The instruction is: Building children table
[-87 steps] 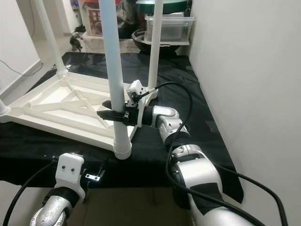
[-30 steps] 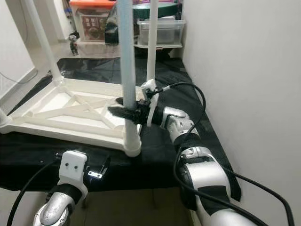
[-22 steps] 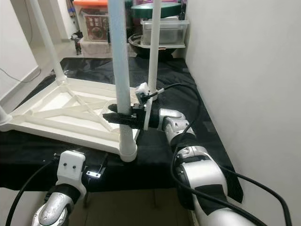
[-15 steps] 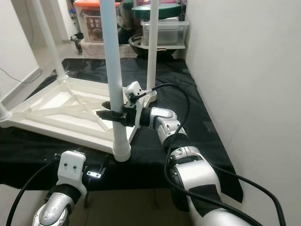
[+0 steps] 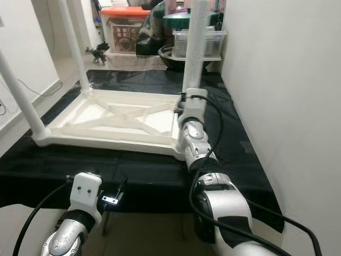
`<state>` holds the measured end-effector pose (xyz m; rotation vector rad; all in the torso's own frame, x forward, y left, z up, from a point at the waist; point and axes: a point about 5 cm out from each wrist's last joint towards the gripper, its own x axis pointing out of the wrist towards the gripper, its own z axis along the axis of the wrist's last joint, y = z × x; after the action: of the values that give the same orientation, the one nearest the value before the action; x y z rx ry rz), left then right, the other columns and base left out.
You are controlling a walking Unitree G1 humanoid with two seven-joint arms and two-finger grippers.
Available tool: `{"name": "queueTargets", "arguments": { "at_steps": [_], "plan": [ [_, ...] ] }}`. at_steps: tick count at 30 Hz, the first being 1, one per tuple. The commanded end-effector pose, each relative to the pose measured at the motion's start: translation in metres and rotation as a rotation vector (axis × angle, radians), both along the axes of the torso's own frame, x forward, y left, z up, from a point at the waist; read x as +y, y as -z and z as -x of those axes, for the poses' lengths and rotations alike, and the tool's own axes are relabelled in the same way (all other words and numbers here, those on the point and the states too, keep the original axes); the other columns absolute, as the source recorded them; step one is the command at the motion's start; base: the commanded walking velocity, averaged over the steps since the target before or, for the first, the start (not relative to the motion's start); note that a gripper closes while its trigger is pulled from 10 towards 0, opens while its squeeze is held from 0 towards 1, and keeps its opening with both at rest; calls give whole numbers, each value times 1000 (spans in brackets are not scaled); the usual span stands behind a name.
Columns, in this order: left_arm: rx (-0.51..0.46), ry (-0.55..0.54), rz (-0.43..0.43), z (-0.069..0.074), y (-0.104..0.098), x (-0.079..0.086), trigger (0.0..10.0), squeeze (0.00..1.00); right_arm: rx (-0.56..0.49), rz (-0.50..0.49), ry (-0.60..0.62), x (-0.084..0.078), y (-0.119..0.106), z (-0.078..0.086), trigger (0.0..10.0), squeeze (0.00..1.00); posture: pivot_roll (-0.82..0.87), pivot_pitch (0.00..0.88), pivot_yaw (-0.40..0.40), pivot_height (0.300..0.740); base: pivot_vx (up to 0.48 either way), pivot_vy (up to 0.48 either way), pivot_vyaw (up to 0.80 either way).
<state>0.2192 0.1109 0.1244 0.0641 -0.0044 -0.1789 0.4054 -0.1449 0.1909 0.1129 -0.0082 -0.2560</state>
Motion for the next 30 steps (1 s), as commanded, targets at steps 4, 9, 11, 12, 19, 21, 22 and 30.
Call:
{"name": "queueTargets", "arguments": {
  "at_steps": [4, 9, 11, 12, 19, 21, 22, 30],
  "plan": [
    [6, -6, 0, 0, 2, 0, 10000, 0, 91, -121, 52, 8, 25, 7, 4157, 0, -64, 0, 8, 734, 0, 0, 0],
    [6, -9, -2, 0, 2, 1, 10000, 0, -55, -165, -231, 37, 5, 1, 10000, 1000, -37, 0, 11, 734, 0, 0, 0],
    [6, -10, -4, 0, 2, 2, 10000, 0, -104, -190, -337, 40, -3, 0, 10000, 39, -23, 0, 7, 734, 0, 0, 0],
    [6, -10, -5, 0, 2, 2, 10000, 0, -114, -195, -357, 38, -5, -1, 10000, 39, -23, 0, 7, 734, 0, 0, 0],
    [2, -16, -4, -1, 1, 3, 10000, 0, -113, -322, -997, 42, -15, 6, 10000, 0, -18, 0, 0, 734, 0, 0, 0],
    [3, -17, -5, -2, 1, 3, 10000, 0, -118, -323, -1086, 42, -17, 8, 10000, 0, -18, 0, 0, 734, 0, 0, 0],
    [3, -17, -5, -2, 1, 3, 10000, 0, -128, -297, -1242, 44, -19, 14, 10000, 0, -18, 0, 0, 734, 0, 0, 0],
    [2, -21, -3, 0, 2, 2, 10000, 0, -68, -198, -1717, 58, -19, 36, 10000, 0, -14, 0, -5, 734, 0, 0, 0]
  ]
}}
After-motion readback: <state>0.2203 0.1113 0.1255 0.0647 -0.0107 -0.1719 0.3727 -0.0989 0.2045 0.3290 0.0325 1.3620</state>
